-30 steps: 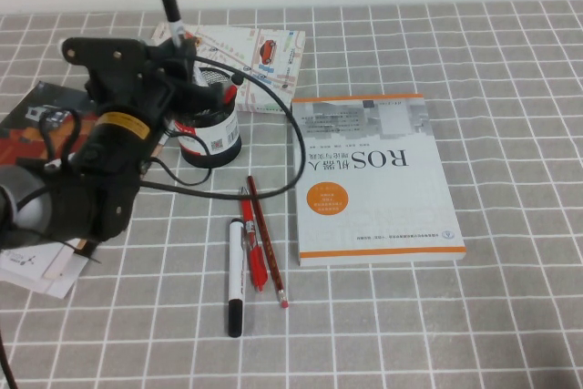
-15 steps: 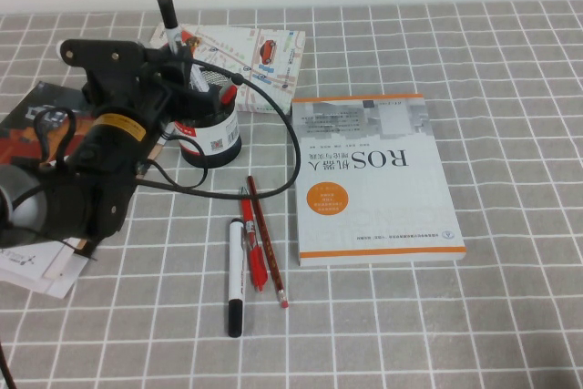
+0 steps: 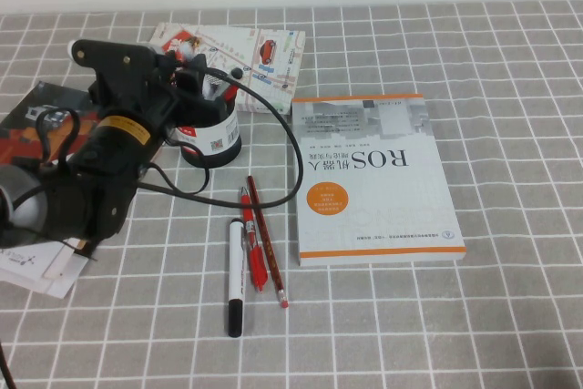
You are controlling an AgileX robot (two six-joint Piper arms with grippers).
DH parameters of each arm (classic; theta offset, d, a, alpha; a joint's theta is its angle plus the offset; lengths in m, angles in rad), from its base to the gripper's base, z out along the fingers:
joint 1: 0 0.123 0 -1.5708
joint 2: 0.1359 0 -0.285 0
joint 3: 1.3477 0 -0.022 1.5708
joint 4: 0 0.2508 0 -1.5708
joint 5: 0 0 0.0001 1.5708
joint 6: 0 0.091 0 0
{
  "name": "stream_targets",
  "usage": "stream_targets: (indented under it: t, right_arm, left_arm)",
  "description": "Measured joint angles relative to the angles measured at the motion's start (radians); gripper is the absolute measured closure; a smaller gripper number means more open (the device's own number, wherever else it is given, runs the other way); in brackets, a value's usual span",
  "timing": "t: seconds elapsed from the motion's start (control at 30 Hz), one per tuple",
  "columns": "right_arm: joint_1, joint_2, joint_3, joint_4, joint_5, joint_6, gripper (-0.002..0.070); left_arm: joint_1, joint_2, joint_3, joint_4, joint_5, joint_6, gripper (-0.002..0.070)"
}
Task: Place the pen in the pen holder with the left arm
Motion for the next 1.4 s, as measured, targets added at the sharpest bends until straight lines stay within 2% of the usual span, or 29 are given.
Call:
stream_targets:
  t: [0.1,0.3,0.37,0.53,0.63,0.8,1.1,1.4]
  right_arm:
    - [0.000,0.000,0.000,0.000,0.000,0.000,0.0691]
    - [0.000,0.000,0.000,0.000,0.000,0.000,0.0691]
    - [0.000,0.000,0.000,0.000,0.000,0.000,0.0691]
    - [0.000,0.000,0.000,0.000,0.000,0.000,0.0691]
    - [0.000,0.000,0.000,0.000,0.000,0.000,0.0692]
    - [0.000,0.000,0.000,0.000,0.000,0.000,0.0691]
    - [0.000,0.000,0.000,0.000,0.000,0.000,0.0691]
    - [0.000,0.000,0.000,0.000,0.000,0.000,0.0691]
  left_arm:
    - [0.000,0.000,0.000,-0.040,0.000,0.022,0.0364]
    - [0.000,-0.029,0.000,-0.062,-0.004,0.033,0.0356]
    - [0.000,-0.063,0.000,-0.062,0.017,0.033,0.0390]
    - [0.000,-0.201,0.000,-0.021,0.198,0.033,0.0608]
    - [0.000,-0.291,0.000,0.020,0.343,0.033,0.0657]
    - [0.000,-0.451,0.037,0.028,0.507,0.026,0.0672]
    - [0.000,-0.826,0.350,0.025,0.484,-0.002,0.0675]
    - [0.000,-1.267,0.639,0.025,0.513,-0.096,0.0675]
